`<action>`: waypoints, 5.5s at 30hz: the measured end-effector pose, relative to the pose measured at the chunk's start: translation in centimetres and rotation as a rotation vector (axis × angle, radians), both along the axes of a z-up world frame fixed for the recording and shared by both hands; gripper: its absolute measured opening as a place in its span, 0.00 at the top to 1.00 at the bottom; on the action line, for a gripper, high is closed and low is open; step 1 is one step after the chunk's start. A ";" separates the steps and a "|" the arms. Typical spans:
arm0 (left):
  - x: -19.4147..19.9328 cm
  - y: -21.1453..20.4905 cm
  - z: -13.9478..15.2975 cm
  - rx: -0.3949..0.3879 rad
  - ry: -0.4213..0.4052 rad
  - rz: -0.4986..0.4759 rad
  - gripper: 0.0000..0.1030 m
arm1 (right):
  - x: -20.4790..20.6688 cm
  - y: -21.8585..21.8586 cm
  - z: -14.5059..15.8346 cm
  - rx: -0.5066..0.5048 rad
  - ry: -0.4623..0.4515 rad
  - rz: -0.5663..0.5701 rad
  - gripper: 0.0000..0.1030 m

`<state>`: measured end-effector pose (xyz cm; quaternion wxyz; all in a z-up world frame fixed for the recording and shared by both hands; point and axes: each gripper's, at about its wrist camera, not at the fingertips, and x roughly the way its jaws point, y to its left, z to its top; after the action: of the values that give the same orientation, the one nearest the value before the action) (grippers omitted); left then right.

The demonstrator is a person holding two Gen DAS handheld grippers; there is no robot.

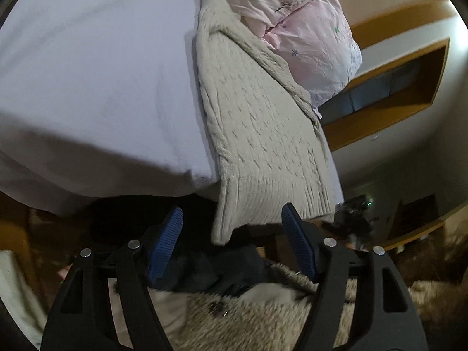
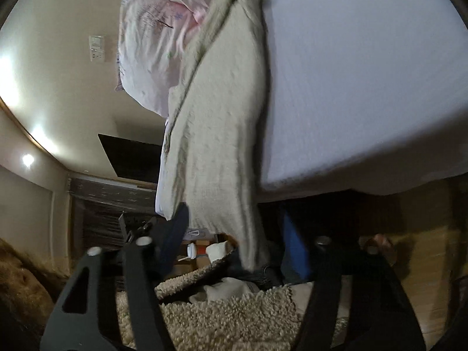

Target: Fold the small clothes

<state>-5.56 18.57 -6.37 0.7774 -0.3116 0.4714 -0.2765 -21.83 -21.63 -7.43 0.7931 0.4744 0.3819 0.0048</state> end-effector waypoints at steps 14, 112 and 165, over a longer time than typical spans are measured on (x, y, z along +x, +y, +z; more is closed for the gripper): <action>4.0 -1.5 6.4 -0.121 -0.145 0.039 0.93 | 3.8 -0.3 12.0 -0.212 -0.263 0.056 0.93; 18.8 -14.7 11.7 0.638 -0.436 0.175 0.08 | 27.7 -5.7 12.3 -0.629 -0.059 -0.128 0.41; 15.3 -19.5 6.0 0.836 -0.232 0.061 0.01 | 21.4 5.7 4.8 -1.043 0.351 -0.025 0.02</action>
<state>9.71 -0.91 -0.36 0.8923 0.0495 0.4429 -0.0720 -0.40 -15.96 -2.64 0.8474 0.0169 0.4546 -0.2738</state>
